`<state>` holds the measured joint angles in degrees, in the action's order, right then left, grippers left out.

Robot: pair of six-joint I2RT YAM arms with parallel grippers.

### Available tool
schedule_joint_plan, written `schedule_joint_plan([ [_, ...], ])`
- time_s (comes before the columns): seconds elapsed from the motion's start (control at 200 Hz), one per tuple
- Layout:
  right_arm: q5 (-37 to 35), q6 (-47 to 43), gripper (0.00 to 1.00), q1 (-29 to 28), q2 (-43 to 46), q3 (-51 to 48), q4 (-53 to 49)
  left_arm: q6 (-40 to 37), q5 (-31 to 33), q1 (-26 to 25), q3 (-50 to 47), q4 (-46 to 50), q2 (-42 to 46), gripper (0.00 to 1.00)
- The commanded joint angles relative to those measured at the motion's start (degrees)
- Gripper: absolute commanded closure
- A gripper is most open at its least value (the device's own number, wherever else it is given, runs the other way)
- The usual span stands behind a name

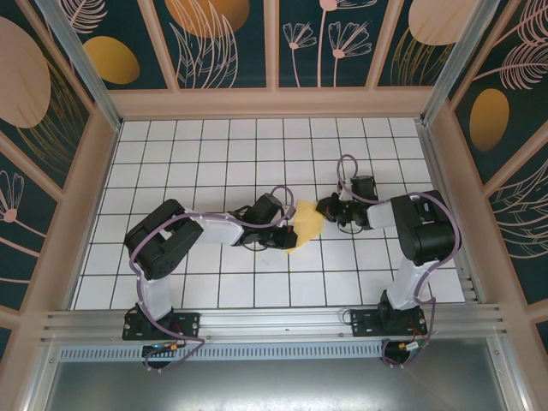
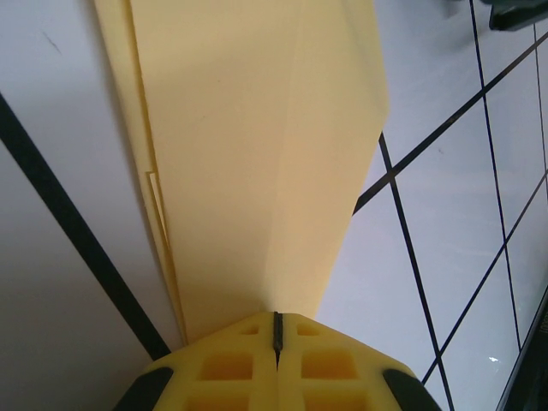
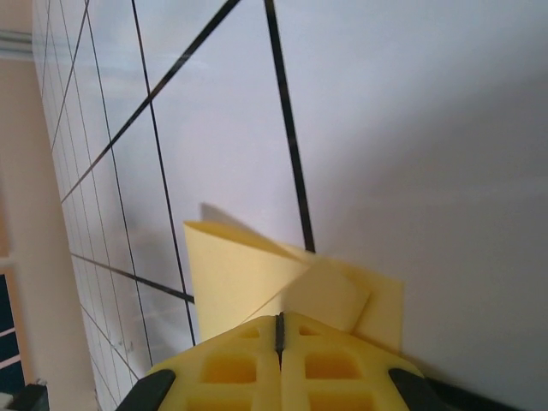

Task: Fold a paper plane with a square sheet of paper (pick it up from the middle)
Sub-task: Fourth fold the wing at the center of the table.

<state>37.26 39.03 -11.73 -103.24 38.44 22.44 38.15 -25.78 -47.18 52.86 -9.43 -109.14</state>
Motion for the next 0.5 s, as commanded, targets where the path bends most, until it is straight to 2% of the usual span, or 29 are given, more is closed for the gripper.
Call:
schedule_joint_plan([
  [0.0,-9.0,-3.4,0.94,4.1,-2.6,1.7,-1.3,-1.0,5.0,0.3,-3.4,11.0,-2.0,1.0],
  [0.23,-7.3,-4.8,0.93,6.5,-0.4,5.5,-5.3,-1.6,4.9,0.3,-3.2,11.3,-2.1,1.0],
  [0.495,-7.8,-4.4,0.93,3.0,9.4,4.4,-8.5,-2.2,4.9,0.4,-2.8,11.8,-2.2,1.0],
])
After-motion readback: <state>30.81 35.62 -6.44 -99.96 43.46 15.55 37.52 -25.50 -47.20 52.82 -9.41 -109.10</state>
